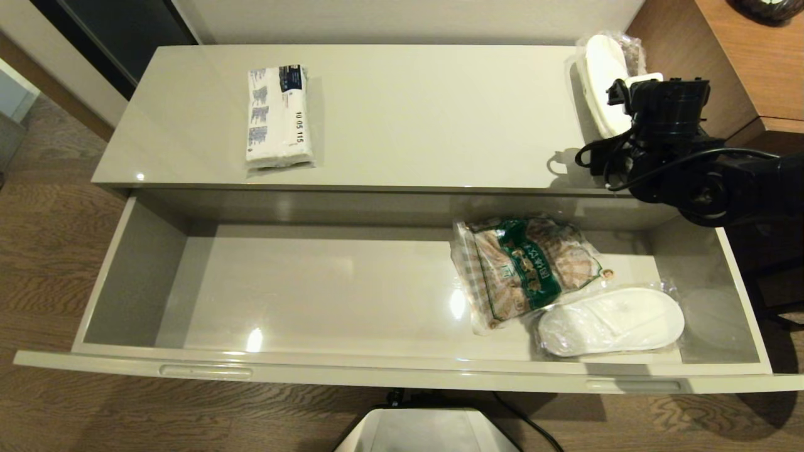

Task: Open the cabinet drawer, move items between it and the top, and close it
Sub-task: Pick up the disposable slippers on the table, then put the disposable slippers in the drawer

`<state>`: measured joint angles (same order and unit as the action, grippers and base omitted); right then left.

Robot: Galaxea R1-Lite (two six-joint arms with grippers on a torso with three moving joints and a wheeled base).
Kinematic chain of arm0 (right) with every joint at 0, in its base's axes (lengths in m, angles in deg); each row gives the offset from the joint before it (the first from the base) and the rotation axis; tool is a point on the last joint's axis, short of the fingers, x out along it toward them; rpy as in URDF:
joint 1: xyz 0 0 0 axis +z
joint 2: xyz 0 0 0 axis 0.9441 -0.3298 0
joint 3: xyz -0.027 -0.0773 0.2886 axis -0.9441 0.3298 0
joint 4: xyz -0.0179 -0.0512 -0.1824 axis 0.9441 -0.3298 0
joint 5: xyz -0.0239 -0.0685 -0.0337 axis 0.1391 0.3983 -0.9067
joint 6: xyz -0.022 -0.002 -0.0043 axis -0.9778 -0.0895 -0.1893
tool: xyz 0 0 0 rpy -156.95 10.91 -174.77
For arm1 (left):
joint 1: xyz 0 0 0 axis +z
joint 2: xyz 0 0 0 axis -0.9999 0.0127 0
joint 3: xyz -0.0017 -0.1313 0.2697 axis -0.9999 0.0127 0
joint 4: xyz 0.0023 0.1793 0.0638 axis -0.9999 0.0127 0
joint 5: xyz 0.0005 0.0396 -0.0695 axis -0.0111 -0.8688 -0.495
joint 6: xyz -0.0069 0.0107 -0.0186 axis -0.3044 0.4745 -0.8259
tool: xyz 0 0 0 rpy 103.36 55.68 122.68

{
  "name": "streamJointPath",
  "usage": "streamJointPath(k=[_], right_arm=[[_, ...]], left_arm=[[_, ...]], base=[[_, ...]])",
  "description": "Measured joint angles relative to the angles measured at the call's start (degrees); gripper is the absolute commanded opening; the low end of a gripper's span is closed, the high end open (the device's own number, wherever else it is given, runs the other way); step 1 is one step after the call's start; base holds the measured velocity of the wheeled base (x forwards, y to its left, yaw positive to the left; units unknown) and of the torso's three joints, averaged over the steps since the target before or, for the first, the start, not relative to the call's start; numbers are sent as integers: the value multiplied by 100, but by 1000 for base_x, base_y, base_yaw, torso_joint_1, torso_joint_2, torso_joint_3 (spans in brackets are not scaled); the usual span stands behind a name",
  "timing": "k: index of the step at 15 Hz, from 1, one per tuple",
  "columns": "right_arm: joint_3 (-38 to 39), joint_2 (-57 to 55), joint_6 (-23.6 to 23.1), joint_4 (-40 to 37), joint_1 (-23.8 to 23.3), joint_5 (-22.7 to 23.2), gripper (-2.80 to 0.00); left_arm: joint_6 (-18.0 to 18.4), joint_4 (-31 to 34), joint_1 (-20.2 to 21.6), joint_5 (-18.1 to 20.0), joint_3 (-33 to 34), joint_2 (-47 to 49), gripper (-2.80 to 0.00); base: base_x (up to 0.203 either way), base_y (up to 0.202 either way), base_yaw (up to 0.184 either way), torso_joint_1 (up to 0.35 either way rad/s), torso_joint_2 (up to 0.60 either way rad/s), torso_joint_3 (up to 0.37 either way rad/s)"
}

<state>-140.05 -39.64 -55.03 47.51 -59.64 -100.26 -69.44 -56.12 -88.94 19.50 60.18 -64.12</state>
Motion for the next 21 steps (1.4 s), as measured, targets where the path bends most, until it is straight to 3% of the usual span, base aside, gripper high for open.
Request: streamJointPath(k=[5, 13, 18, 21], right_arm=[[83, 502, 113, -525, 2, 19, -280], [91, 1766, 1109, -2513, 145, 164, -280], [295, 3035, 1994, -4606, 349, 1002, -280], [1367, 3728, 2815, -5203, 374, 1492, -280]], left_arm=[[-4, 1, -2, -3, 0, 0, -280], [-8, 2, 0, -1, 0, 0, -280], [-7, -2, -2, -1, 0, 0, -280], [-8, -3, -2, -3, 0, 0, -280]], base=[[0, 0, 0, 0, 0, 0], [0, 0, 0, 0, 0, 0], [0, 0, 0, 0, 0, 0], [0, 0, 0, 0, 0, 0]])
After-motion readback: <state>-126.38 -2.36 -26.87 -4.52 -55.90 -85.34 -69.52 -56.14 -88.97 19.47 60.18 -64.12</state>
